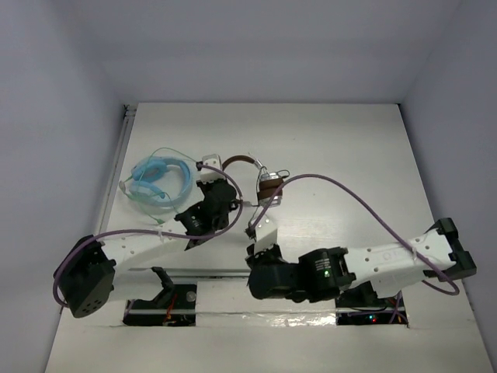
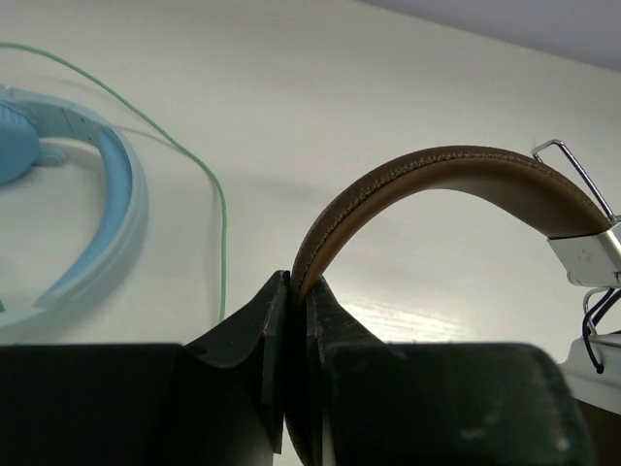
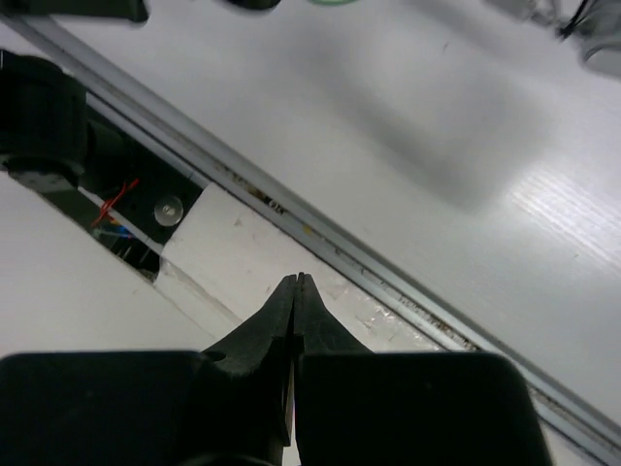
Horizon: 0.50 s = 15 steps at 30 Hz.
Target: Wrap the headphones
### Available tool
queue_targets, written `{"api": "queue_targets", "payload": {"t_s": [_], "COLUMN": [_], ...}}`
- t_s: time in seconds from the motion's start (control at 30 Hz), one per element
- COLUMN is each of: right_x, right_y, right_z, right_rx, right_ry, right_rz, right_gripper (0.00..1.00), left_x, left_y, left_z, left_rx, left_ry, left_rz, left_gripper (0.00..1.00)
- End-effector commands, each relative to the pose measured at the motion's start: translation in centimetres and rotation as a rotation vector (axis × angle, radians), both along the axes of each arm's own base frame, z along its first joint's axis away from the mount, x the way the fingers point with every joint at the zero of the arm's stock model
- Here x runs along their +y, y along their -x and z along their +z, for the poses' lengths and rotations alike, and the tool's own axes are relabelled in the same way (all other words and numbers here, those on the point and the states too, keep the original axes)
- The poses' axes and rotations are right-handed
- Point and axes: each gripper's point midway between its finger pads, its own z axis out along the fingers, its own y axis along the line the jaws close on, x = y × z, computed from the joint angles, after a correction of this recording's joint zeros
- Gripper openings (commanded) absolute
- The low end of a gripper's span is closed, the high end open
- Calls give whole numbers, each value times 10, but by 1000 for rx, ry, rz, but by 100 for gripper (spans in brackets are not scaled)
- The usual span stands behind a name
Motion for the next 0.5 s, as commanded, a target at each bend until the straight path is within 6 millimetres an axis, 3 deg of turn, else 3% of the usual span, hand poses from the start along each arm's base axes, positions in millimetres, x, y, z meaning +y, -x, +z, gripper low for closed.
{"api": "queue_targets", "payload": {"t_s": [0.0, 0.13, 0.23, 0.3, 0.37, 0.43, 0.47], "right_x": [-15, -39, -56, -57, -52, -51, -49], "right_y": [-27, -41, -51, -60, -56, -54, -51], "right_z": [32, 43, 54, 65, 65, 57, 50], "right_rx": [-104, -138, -178, -192, -201, -190, -166], "right_ry": [12, 67, 115, 112, 142, 163, 171], "right_rz": [-17, -66, -90, -98, -25, 12, 46], "right_gripper": [0, 0, 0, 0, 0, 0, 0], "left_x": [4, 22, 19, 9, 11, 20, 25], "left_y": [6, 16, 17, 21, 25, 28, 31], "left_z": [14, 5, 4, 3, 3, 4, 15], "left_rx": [-54, -51, -37, -34, -31, -29, -54], "left_ry": [114, 96, 86, 89, 91, 88, 112], "left_rz": [48, 79, 57, 11, 14, 40, 50], "left_gripper": [0, 0, 0, 0, 0, 0, 0]}}
